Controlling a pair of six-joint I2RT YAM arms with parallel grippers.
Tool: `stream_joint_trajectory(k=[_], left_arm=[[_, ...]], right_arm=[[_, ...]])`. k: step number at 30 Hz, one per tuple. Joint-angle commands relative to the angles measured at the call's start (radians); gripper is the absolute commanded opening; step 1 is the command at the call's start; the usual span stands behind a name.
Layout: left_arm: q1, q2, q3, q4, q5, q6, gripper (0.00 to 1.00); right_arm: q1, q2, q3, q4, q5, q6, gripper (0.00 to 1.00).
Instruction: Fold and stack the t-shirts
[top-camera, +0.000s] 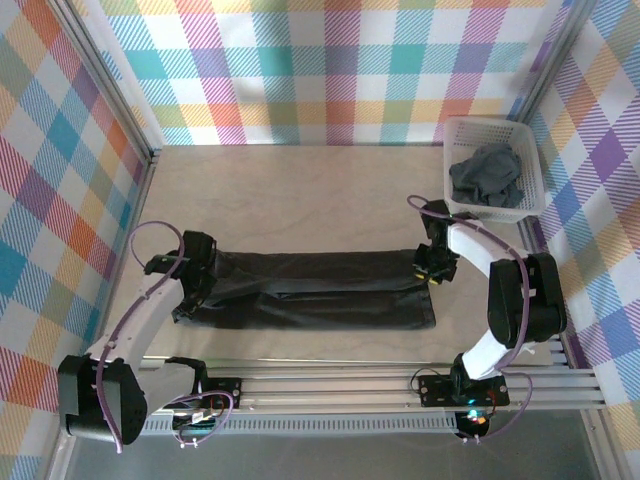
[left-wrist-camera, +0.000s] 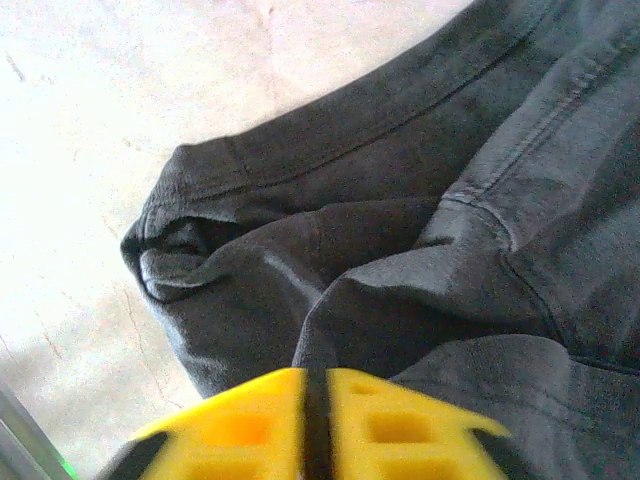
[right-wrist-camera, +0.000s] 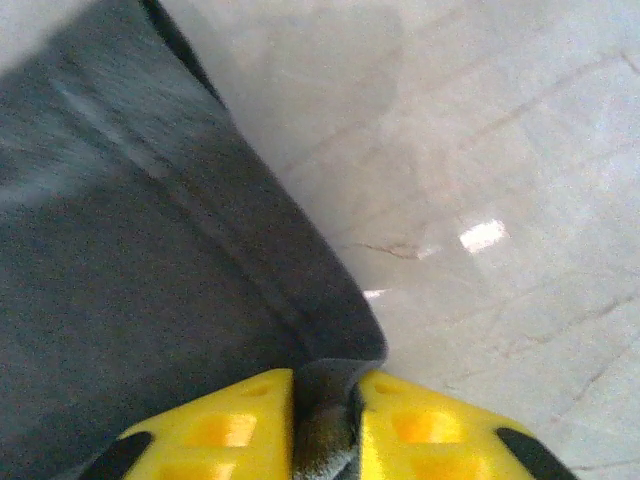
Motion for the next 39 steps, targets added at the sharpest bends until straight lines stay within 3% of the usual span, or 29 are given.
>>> stream_joint_trajectory(k=[1, 3, 8, 13, 17, 21, 24, 27, 30, 34, 39], left_arm=[[0.004, -0.020, 0.019, -0.022, -0.012, 0.013, 0.36], [0.004, -0.044, 0.061, -0.037, -0.036, 0.042, 0.43], [0.030, -0.001, 0.173, 0.005, -0.069, 0.143, 0.48], [0.147, 0.190, 0.233, 0.179, 0.116, 0.212, 0.47], [0.171, 0.372, 0.322, 0.272, 0.280, 0.307, 0.41], [0.179, 0.464, 0.380, 0.195, 0.258, 0.345, 0.38], [0.249, 0.469, 0.356, 0.200, 0.282, 0.347, 0.43], [0.317, 0.475, 0.357, 0.244, 0.319, 0.380, 0.47], [0.336, 0.519, 0.393, 0.293, 0.390, 0.448, 0.47], [0.339, 0.585, 0.448, 0.230, 0.352, 0.506, 0.45], [0.339, 0.602, 0.408, 0.281, 0.402, 0.513, 0.45]], right_arm=[[0.005, -0.088, -0.030, -0.053, 0.041, 0.060, 0.28], [0.005, -0.140, -0.035, -0.061, 0.074, 0.069, 0.32], [0.005, -0.152, 0.019, -0.037, 0.055, 0.057, 0.32], [0.006, -0.044, 0.080, 0.012, -0.082, 0.067, 0.27], [0.008, -0.001, 0.056, 0.023, -0.144, 0.093, 0.21], [0.006, -0.013, -0.024, -0.006, -0.161, 0.100, 0.17], [0.005, -0.038, -0.088, -0.029, -0.136, 0.091, 0.11], [-0.004, -0.078, -0.106, -0.026, -0.111, 0.080, 0.11], [-0.006, -0.071, -0.041, -0.022, -0.096, 0.050, 0.13], [-0.006, 0.004, 0.102, -0.039, -0.088, 0.016, 0.17], [-0.005, 0.102, 0.203, -0.037, -0.125, 0.023, 0.18]])
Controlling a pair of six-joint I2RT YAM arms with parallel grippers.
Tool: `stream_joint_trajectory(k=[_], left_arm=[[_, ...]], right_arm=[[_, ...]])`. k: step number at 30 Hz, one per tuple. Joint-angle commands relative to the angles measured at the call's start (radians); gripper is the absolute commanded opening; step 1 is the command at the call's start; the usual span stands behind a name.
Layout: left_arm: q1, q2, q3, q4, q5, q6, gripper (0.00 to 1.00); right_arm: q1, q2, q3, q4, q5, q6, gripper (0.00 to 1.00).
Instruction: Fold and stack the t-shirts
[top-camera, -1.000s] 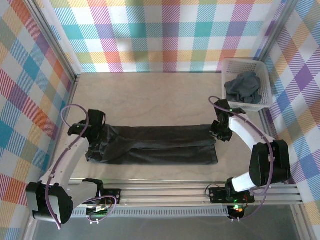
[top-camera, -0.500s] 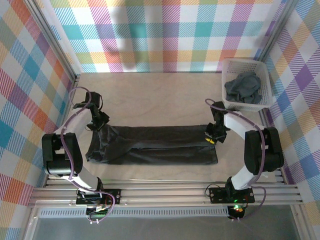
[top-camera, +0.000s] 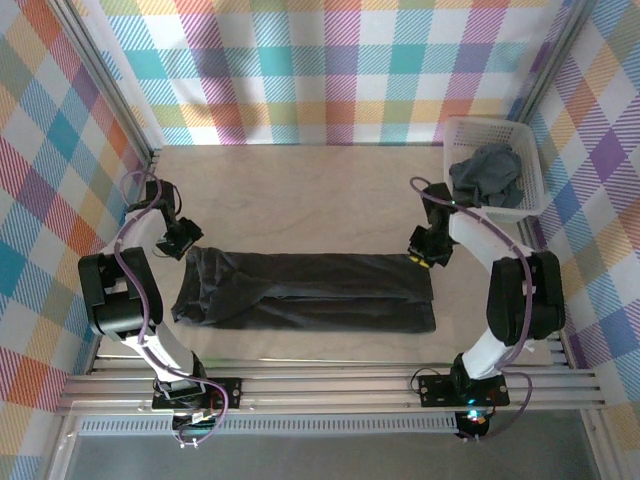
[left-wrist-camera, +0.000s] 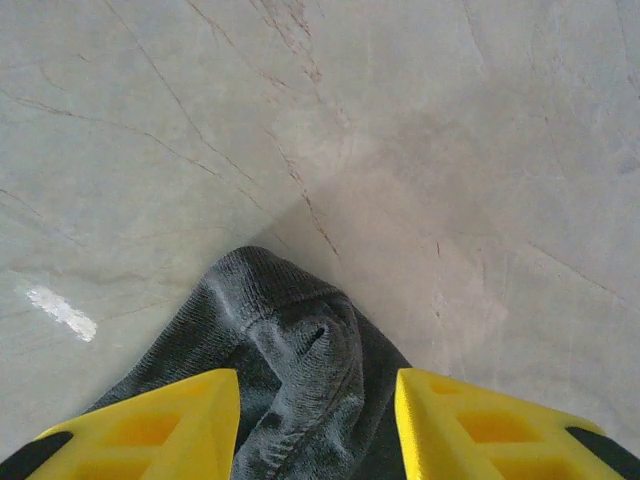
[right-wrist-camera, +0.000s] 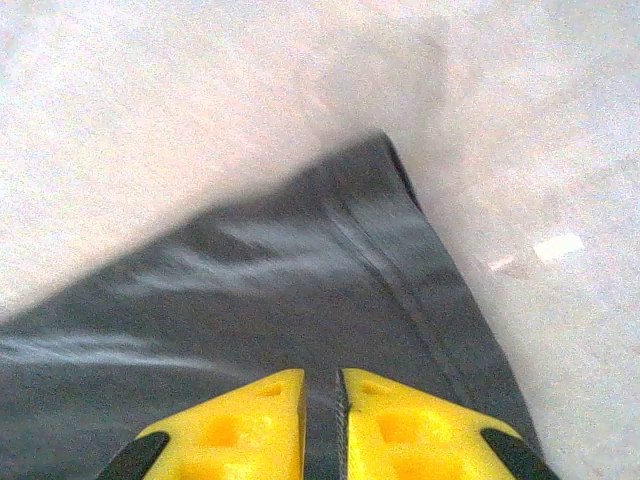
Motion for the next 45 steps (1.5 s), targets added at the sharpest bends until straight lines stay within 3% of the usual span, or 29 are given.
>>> stream_joint_trajectory(k=[1, 5, 9, 12, 20, 26, 35, 36, 39, 40, 43, 45], left_arm=[[0.001, 0.013, -0.022, 0.031, 0.052, 0.032, 0.43], [0.001, 0.040, -0.032, 0.052, 0.068, 0.033, 0.36], [0.001, 0.067, -0.013, 0.044, 0.026, 0.043, 0.11], [0.015, 0.086, 0.007, 0.042, -0.004, 0.047, 0.00], [0.079, 0.130, 0.078, 0.034, 0.006, 0.036, 0.00], [0.125, 0.179, 0.153, 0.046, 0.076, 0.024, 0.00], [0.126, 0.313, 0.293, 0.038, 0.102, 0.010, 0.00], [0.128, 0.314, 0.299, 0.038, 0.103, 0.010, 0.01], [0.122, 0.265, 0.306, 0.005, 0.066, 0.010, 0.36], [0.115, 0.228, 0.295, -0.001, 0.037, 0.016, 0.42], [0.091, 0.076, 0.221, -0.001, -0.016, 0.012, 0.51], [0.036, -0.019, 0.157, 0.020, -0.008, 0.018, 0.51]], right_arm=[[-0.003, 0.065, 0.031, -0.016, -0.023, -0.006, 0.18], [-0.003, 0.116, 0.033, 0.012, -0.035, 0.015, 0.18], [-0.003, 0.174, 0.048, 0.012, -0.019, 0.035, 0.17], [-0.010, 0.234, 0.082, 0.005, 0.012, 0.032, 0.15], [-0.034, 0.350, 0.222, -0.089, 0.103, 0.006, 0.11], [-0.048, 0.400, 0.297, -0.083, 0.080, -0.018, 0.10], [-0.051, 0.548, 0.570, -0.119, 0.032, -0.122, 0.09], [-0.052, 0.552, 0.591, -0.124, 0.029, -0.132, 0.09], [-0.050, 0.522, 0.610, -0.122, 0.011, -0.155, 0.16], [-0.049, 0.496, 0.603, -0.115, 0.005, -0.161, 0.20], [-0.040, 0.402, 0.567, -0.103, -0.009, -0.174, 0.31], [-0.028, 0.336, 0.531, -0.094, -0.039, -0.184, 0.37]])
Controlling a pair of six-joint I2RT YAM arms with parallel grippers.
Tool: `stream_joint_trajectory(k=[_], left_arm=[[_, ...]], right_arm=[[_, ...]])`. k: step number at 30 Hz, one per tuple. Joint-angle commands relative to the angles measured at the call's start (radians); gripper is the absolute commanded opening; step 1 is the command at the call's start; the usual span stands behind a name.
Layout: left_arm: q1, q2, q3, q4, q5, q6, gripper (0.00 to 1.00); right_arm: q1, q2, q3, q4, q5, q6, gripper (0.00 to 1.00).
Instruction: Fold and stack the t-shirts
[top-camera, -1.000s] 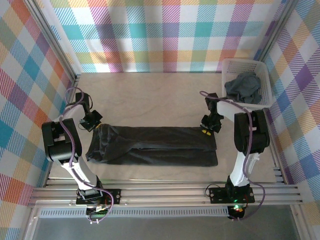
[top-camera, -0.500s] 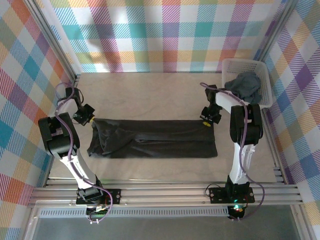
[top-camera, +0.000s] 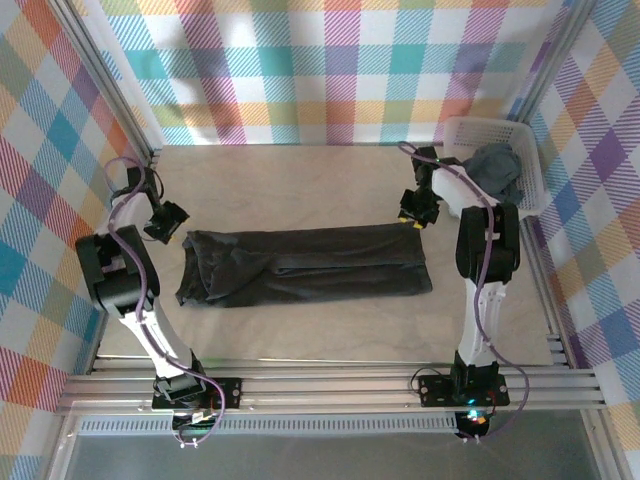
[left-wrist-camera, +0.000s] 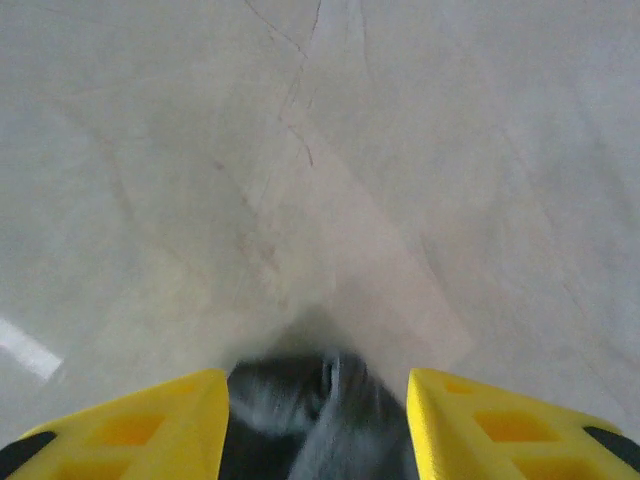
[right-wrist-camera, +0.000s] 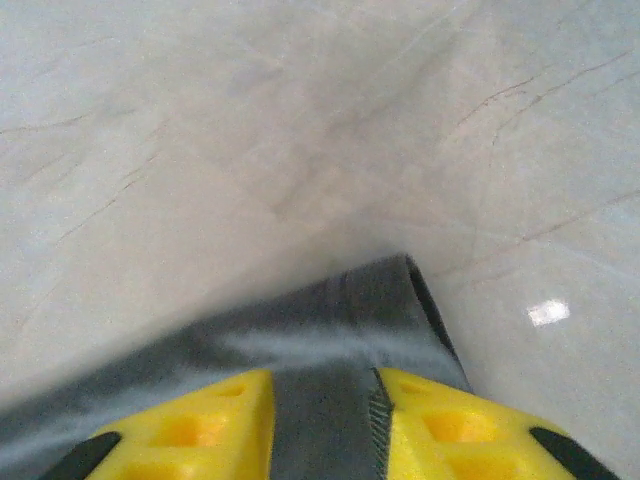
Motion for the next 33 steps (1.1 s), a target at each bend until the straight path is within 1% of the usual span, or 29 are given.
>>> stream_joint_trajectory(k=[1, 2, 4, 7, 9, 15, 20, 22, 24, 27, 28, 29, 33], left_arm=[[-0.081, -0.209, -0.086, 0.002, -0.027, 0.013, 0.51], [-0.112, -0.234, -0.117, 0.013, -0.008, 0.022, 0.51], [-0.189, -0.246, -0.175, 0.032, 0.037, 0.046, 0.51], [-0.282, -0.230, -0.241, 0.067, 0.088, 0.058, 0.49], [-0.317, -0.217, -0.258, 0.075, 0.102, 0.067, 0.49], [-0.340, -0.166, -0.278, 0.050, 0.098, 0.102, 0.48], [-0.355, -0.154, -0.309, 0.080, 0.098, 0.112, 0.43], [-0.356, -0.145, -0.307, 0.080, 0.100, 0.110, 0.34], [-0.359, -0.148, -0.305, 0.067, 0.098, 0.108, 0.23], [-0.367, -0.192, -0.315, 0.050, 0.092, 0.095, 0.06], [-0.372, -0.210, -0.316, 0.036, 0.089, 0.079, 0.02], [-0.380, -0.229, -0.318, 0.021, 0.084, 0.057, 0.00], [-0.437, -0.319, -0.343, -0.037, 0.058, -0.069, 0.00]], right_arm=[[0.021, -0.161, -0.052, 0.007, -0.076, -0.036, 0.41], [0.029, -0.192, -0.081, 0.027, -0.116, -0.038, 0.42], [0.053, -0.246, -0.146, 0.088, -0.255, -0.037, 0.46], [0.112, -0.279, -0.168, 0.064, -0.321, -0.037, 0.46], [0.146, -0.304, -0.191, 0.064, -0.340, -0.021, 0.46], [0.196, -0.372, -0.231, 0.083, -0.377, 0.032, 0.46], [0.221, -0.394, -0.236, 0.073, -0.392, 0.036, 0.46], [0.226, -0.405, -0.250, 0.076, -0.394, 0.043, 0.46], [0.226, -0.418, -0.269, 0.082, -0.388, 0.048, 0.45], [0.226, -0.431, -0.284, 0.081, -0.376, 0.050, 0.45], [0.226, -0.433, -0.287, 0.082, -0.373, 0.048, 0.45], [0.225, -0.435, -0.289, 0.083, -0.370, 0.049, 0.45], [0.226, -0.435, -0.295, 0.084, -0.360, 0.045, 0.45]])
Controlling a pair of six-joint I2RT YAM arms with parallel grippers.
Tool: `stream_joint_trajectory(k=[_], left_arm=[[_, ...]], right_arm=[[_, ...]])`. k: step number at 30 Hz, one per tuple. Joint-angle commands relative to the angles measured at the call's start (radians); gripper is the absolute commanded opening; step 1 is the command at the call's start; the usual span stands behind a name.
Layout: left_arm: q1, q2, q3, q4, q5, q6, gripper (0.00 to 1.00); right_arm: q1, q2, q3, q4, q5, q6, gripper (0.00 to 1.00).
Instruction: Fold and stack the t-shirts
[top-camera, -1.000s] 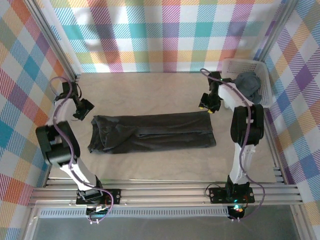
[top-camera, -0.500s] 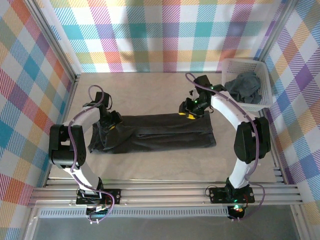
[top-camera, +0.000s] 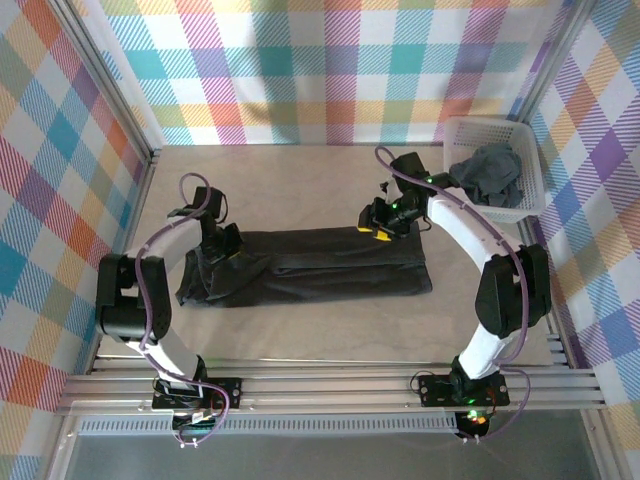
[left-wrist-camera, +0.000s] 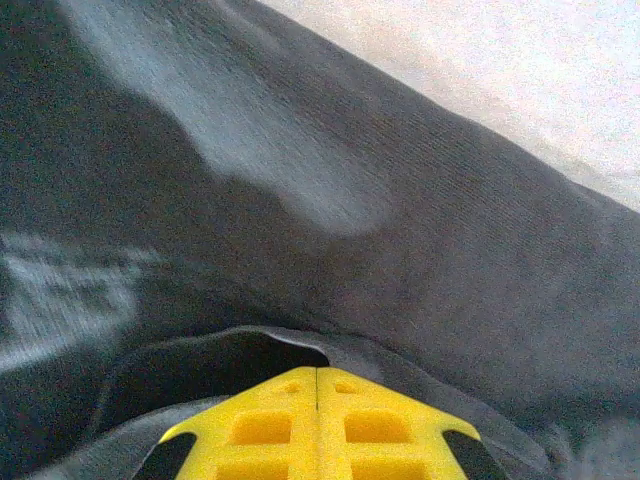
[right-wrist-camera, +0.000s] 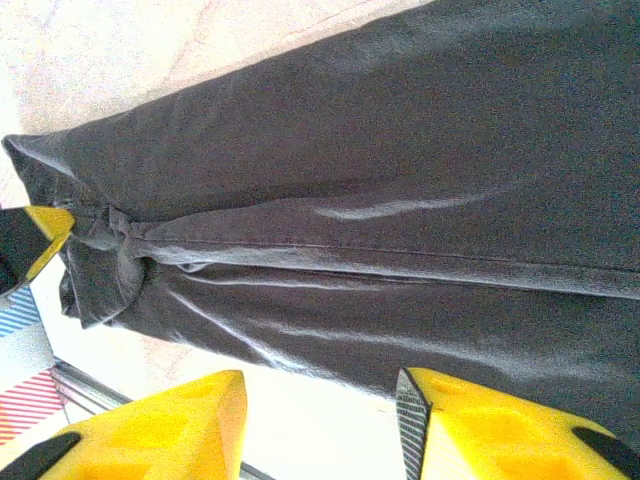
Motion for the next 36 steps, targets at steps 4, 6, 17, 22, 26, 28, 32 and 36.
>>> stream_joint_trajectory(k=[4, 6, 17, 22, 26, 28, 32, 36], left_arm=[[-0.115, -0.178, -0.094, -0.112, -0.029, -0.251, 0.00], [-0.161, -0.216, -0.130, -0.128, -0.038, -0.330, 0.00], [-0.344, -0.314, -0.269, -0.101, -0.073, -0.667, 0.00], [-0.404, -0.322, -0.304, -0.069, -0.047, -0.776, 0.16], [-0.420, -0.346, -0.262, -0.197, -0.048, -0.752, 0.35], [-0.418, -0.395, -0.252, -0.254, -0.070, -0.744, 0.46], [-0.362, -0.497, -0.266, -0.242, -0.105, -0.723, 0.54], [-0.314, -0.501, -0.322, -0.068, -0.084, -0.750, 0.55]], right_arm=[[0.006, -0.013, -0.006, 0.000, 0.002, 0.007, 0.45], [0.006, -0.008, -0.003, 0.002, 0.001, 0.003, 0.45], [0.005, 0.002, -0.024, 0.010, -0.013, -0.009, 0.45], [0.006, -0.002, -0.057, 0.019, -0.015, -0.006, 0.45], [0.006, -0.003, -0.074, 0.026, -0.016, 0.001, 0.45], [0.006, -0.002, -0.081, 0.031, -0.014, 0.005, 0.45], [0.006, -0.002, -0.087, 0.047, -0.020, 0.015, 0.45], [0.006, 0.001, -0.083, 0.051, -0.027, 0.020, 0.45]])
